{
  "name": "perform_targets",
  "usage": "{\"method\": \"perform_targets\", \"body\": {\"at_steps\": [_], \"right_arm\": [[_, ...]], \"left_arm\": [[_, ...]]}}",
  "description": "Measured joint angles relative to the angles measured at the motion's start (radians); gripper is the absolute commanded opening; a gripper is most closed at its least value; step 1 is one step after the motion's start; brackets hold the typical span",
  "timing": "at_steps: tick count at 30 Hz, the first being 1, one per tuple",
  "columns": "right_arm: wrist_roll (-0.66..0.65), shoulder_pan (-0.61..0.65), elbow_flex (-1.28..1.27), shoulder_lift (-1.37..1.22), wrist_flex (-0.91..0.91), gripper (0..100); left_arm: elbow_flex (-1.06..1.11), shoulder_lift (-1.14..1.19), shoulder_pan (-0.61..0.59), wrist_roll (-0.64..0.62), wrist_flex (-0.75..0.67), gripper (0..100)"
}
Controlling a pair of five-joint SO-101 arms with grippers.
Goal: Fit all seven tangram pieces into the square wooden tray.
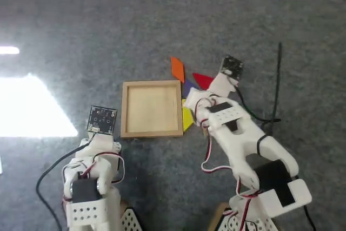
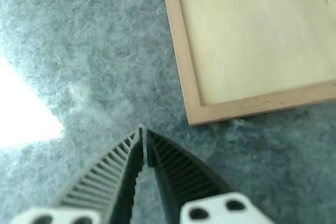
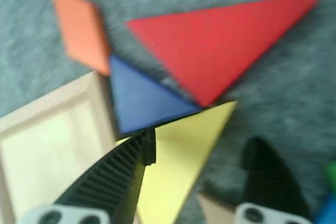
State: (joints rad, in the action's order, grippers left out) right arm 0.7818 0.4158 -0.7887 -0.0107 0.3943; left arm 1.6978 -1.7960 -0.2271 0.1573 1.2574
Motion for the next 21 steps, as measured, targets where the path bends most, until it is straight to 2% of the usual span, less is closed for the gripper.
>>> {"method": "perform_targets", "body": {"at_steps": [4, 12, 16, 21], "right_arm": [[-0.098, 0.002, 0.014, 0.06, 0.138, 13.8], [-0.493, 0.103, 0.149, 0.172, 0.334, 13.8], [-0.462, 0.095, 0.229, 0.146, 0.345, 13.8], [-0.431, 0.12, 0.307, -0.018, 0.302, 13.9]], "left_arm": [[0.0, 0.0, 0.0, 0.0, 0.0, 1], [0.0, 0.0, 0.0, 0.0, 0.0, 1], [0.0, 0.0, 0.0, 0.0, 0.0, 1], [0.0, 0.0, 0.0, 0.0, 0.0, 1]]}}
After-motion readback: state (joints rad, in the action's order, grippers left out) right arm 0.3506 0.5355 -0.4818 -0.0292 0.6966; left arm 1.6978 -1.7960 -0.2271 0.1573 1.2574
